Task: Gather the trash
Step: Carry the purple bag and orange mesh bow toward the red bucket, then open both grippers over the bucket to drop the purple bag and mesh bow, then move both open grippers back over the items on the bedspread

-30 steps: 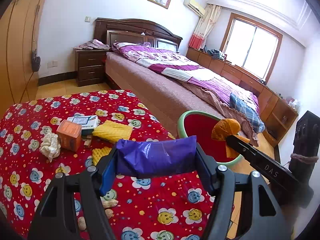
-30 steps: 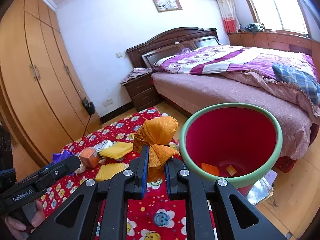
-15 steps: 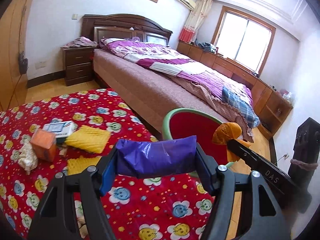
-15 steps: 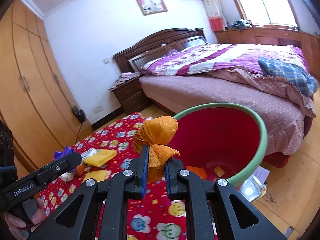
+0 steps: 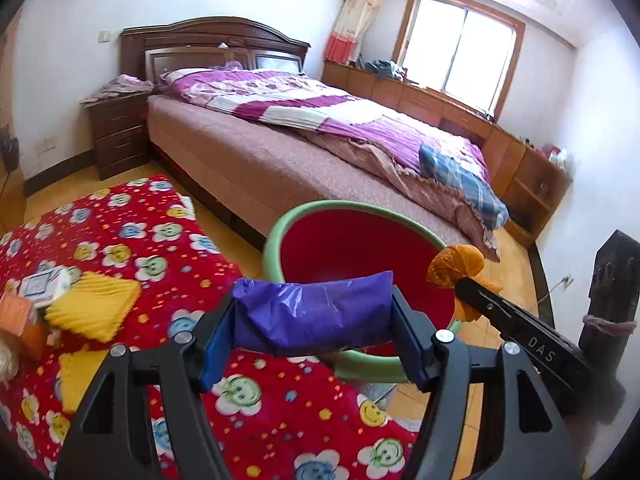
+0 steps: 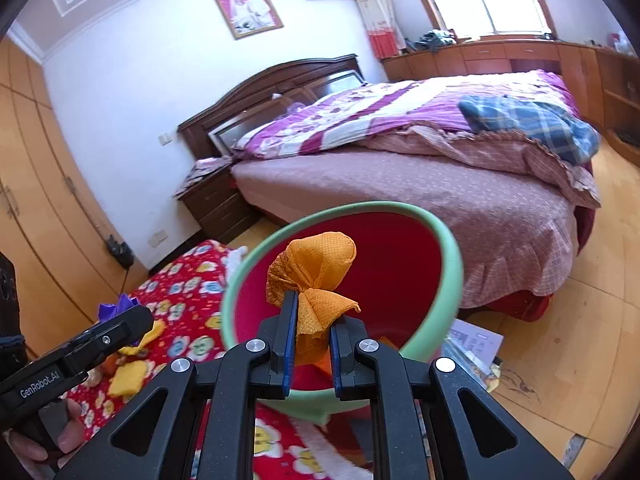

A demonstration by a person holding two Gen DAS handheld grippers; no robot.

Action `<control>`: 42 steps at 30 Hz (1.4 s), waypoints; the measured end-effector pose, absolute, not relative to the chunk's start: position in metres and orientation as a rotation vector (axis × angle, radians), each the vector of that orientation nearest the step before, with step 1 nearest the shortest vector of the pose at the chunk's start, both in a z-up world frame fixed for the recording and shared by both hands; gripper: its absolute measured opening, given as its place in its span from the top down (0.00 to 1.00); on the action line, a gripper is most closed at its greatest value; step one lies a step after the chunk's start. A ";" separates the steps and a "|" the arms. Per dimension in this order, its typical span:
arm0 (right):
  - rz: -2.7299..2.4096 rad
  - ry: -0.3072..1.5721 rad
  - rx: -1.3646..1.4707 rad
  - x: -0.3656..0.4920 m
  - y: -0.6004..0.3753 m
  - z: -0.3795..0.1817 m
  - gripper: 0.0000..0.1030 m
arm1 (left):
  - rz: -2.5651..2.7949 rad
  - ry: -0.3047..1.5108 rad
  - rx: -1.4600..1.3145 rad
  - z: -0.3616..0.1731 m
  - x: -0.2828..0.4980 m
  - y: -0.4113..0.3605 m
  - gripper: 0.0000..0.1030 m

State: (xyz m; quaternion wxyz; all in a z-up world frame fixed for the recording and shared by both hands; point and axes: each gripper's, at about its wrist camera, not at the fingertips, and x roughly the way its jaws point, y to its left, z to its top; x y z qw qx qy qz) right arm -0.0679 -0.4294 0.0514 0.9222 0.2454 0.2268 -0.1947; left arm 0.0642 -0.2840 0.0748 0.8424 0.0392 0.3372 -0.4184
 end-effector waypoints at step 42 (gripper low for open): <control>-0.445 0.521 0.564 -0.067 -0.459 0.020 0.69 | -0.832 0.845 0.149 0.044 0.077 -0.319 0.22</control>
